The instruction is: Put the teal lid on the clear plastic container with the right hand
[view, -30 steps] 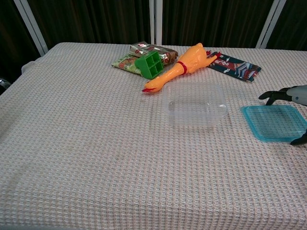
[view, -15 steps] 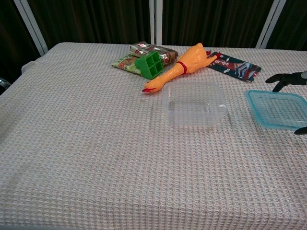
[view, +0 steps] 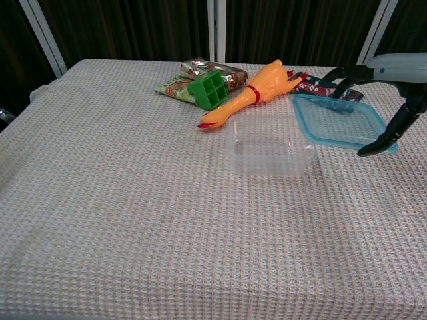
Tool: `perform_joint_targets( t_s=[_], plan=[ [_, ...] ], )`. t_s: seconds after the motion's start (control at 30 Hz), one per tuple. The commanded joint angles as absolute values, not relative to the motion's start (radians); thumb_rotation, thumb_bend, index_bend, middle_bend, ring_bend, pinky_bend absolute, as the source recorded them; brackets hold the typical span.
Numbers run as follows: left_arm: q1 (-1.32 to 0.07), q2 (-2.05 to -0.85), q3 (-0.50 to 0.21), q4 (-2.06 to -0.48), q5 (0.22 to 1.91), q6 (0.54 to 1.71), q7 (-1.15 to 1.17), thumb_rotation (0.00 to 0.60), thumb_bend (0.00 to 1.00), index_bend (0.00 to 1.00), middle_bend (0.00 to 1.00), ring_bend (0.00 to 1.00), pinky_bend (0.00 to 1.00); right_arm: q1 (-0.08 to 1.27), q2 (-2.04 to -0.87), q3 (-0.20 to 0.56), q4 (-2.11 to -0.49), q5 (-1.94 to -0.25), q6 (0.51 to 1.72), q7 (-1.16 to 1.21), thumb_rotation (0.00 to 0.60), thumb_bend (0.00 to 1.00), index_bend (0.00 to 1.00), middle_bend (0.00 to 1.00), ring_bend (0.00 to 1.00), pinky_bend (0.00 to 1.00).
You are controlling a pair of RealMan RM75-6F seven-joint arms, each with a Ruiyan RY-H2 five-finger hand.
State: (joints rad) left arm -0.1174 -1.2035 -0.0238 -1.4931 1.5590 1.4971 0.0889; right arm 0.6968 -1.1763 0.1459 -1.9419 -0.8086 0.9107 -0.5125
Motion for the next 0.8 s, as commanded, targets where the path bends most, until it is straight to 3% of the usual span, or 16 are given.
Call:
perform_joint_targets(
  t_s=[0.03,0.33,0.8],
  plan=[
    [-0.118,-1.209,-0.023,-1.480,1.558,1.496,0.077,0.600,0.06,0.11,0.09,0.01,0.01,0.833,-1.287,0.178,-1.947,-0.628,0.966,-0.658,0.600,0.06,0.03,0.34,0.00,0.00],
    [-0.124,-1.216,-0.025,-1.464,1.563,1.495,0.066,0.600,0.06,0.11,0.09,0.01,0.01,0.979,-1.405,0.184,-1.894,-0.381,1.066,-0.807,0.600,0.07,0.03,0.33,0.00,0.00],
    [-0.123,-1.222,-0.024,-1.445,1.562,1.497,0.050,0.600,0.06,0.11,0.09,0.01,0.01,1.011,-1.489,0.167,-1.835,-0.339,1.115,-0.797,0.600,0.06,0.03,0.32,0.00,0.00]
  ],
)
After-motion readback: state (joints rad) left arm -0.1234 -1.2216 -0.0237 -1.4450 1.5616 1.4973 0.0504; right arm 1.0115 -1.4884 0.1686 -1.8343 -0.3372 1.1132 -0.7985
